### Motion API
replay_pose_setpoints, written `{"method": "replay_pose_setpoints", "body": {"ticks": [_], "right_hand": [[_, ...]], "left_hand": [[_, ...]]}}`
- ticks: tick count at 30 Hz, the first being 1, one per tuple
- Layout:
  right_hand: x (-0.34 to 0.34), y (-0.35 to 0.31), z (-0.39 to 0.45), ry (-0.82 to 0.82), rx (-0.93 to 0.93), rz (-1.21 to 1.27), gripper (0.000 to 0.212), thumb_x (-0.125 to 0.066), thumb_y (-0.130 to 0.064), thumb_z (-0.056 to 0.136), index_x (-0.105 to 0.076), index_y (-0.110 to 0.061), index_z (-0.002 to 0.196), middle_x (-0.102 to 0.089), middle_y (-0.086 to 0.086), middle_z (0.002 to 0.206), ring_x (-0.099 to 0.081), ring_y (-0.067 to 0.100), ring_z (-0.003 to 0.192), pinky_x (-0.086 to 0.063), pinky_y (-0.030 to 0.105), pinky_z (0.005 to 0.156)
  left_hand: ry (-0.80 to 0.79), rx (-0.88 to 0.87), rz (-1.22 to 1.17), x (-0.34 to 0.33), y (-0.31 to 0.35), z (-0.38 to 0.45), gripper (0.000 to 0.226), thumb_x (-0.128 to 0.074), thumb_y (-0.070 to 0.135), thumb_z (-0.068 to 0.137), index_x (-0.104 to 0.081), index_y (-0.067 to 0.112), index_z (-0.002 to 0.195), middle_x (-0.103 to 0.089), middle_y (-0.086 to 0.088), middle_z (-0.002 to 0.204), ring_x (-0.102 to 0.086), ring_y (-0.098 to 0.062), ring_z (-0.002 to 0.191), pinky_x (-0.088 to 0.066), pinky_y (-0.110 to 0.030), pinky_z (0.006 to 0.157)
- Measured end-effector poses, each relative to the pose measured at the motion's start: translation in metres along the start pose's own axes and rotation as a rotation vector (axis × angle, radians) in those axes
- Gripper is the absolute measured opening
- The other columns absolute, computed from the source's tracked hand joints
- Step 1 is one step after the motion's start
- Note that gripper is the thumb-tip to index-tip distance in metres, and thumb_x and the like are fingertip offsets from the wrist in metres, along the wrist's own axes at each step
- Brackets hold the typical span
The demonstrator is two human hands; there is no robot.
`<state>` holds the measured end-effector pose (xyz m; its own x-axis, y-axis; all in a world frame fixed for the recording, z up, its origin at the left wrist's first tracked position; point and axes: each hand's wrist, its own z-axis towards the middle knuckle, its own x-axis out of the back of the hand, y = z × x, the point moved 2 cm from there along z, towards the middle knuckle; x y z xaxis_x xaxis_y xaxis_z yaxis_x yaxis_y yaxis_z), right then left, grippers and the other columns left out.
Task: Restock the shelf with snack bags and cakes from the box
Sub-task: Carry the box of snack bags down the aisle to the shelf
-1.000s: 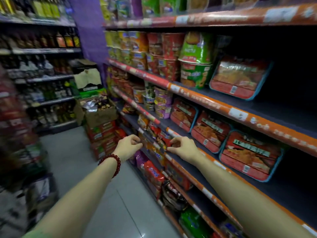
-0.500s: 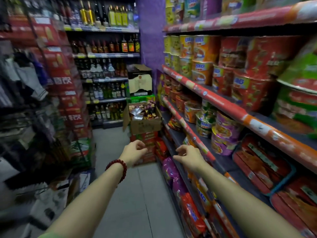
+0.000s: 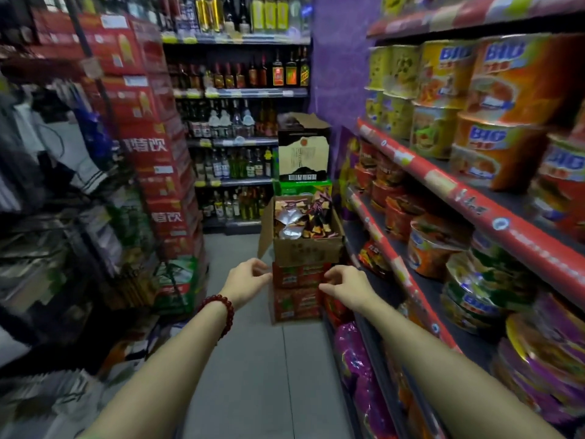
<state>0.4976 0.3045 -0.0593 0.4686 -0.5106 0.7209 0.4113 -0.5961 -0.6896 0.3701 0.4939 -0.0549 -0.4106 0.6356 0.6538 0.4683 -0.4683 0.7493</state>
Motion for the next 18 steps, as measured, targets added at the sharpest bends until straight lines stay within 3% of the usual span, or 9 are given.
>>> {"method": "replay_pose_setpoints", "body": {"ticks": [8,14,18], "right_hand": [[0.008,-0.017,0.147,0.062,-0.060,0.017,0.037,-0.069,-0.030,0.085,-0.064,-0.010,0.116,-0.068,0.005,0.110,-0.060,0.015,0.098,-0.043,0.021,0.080],[0.008,-0.010,0.232,0.098,-0.133,0.079,0.030,-0.068,-0.031,0.086,-0.066,-0.013,0.110,-0.067,0.001,0.096,-0.062,0.017,0.098,-0.047,0.025,0.081],[0.011,0.013,0.289,0.116,-0.205,0.098,0.031,-0.067,-0.031,0.087,-0.065,-0.011,0.111,-0.065,0.001,0.094,-0.061,0.019,0.098,-0.047,0.028,0.082]], "left_hand": [[-0.048,-0.035,-0.031,0.012,0.006,0.158,0.027,-0.059,0.027,0.091,-0.059,0.014,0.115,-0.060,0.000,0.103,-0.058,-0.017,0.100,-0.040,-0.024,0.078],[-0.079,-0.038,-0.049,0.011,0.012,0.256,0.031,-0.059,0.026,0.092,-0.056,0.012,0.119,-0.055,-0.001,0.102,-0.052,-0.015,0.093,-0.040,-0.024,0.076],[-0.093,-0.010,-0.083,0.003,0.009,0.322,0.030,-0.058,0.025,0.093,-0.054,0.010,0.119,-0.056,-0.002,0.098,-0.054,-0.009,0.076,-0.044,-0.019,0.062]]}}
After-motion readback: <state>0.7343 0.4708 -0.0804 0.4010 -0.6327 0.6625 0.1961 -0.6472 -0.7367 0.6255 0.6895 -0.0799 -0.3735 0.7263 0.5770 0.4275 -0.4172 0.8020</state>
